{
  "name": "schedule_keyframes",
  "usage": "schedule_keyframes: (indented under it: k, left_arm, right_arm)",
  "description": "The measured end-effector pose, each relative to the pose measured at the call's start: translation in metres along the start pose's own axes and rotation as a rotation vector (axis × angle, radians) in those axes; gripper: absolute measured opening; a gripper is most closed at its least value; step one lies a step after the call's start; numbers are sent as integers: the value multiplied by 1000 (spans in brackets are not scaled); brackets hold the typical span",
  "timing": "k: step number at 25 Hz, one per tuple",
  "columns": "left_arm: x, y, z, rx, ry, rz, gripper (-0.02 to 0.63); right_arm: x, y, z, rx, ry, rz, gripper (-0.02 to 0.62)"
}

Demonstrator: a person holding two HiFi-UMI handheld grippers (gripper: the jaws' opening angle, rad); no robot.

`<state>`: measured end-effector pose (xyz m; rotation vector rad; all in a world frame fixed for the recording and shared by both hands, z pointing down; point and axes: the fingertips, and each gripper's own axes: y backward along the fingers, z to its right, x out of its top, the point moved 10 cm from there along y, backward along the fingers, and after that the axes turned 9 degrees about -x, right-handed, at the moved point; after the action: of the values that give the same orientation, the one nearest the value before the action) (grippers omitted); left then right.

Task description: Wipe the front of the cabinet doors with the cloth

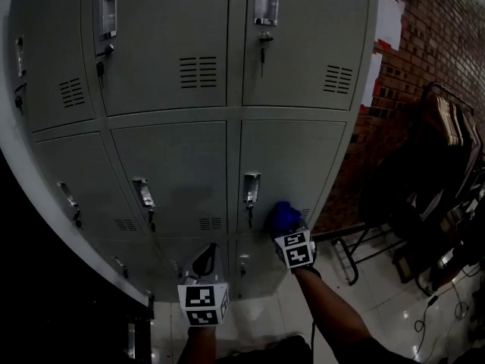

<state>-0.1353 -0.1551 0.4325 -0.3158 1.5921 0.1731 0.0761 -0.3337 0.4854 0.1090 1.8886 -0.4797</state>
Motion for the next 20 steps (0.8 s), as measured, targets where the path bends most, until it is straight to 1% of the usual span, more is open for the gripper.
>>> schedule_keyframes:
  k: [3,5,8,12,15,17,20]
  left_arm:
    - [-5,-1,2,-9,2,-22,14]
    - [-8,4,2,-4,1,-28,14]
    - [-8,11,-4,22,1,-27,14]
    - [-10,20,-11,60,12,-28,14]
    - [-12,21,-10,56,19,-36,14]
    - [-14,18,-5,28,24,-51,14]
    - [-16,15,2,5,12,-65,14]
  right_arm:
    - [9,-4,-37,51,17,36,87]
    - [17,-6,-60,93,30,41,85]
    - [26,-10,-81,113,58,38,83]
    - [26,-10,-83,124,66,49,81]
    - [27,2,-79,153,48,43,81]
    - [26,23,-74,162,17,56,81]
    - [24,62,-65,149,-75,101,83]
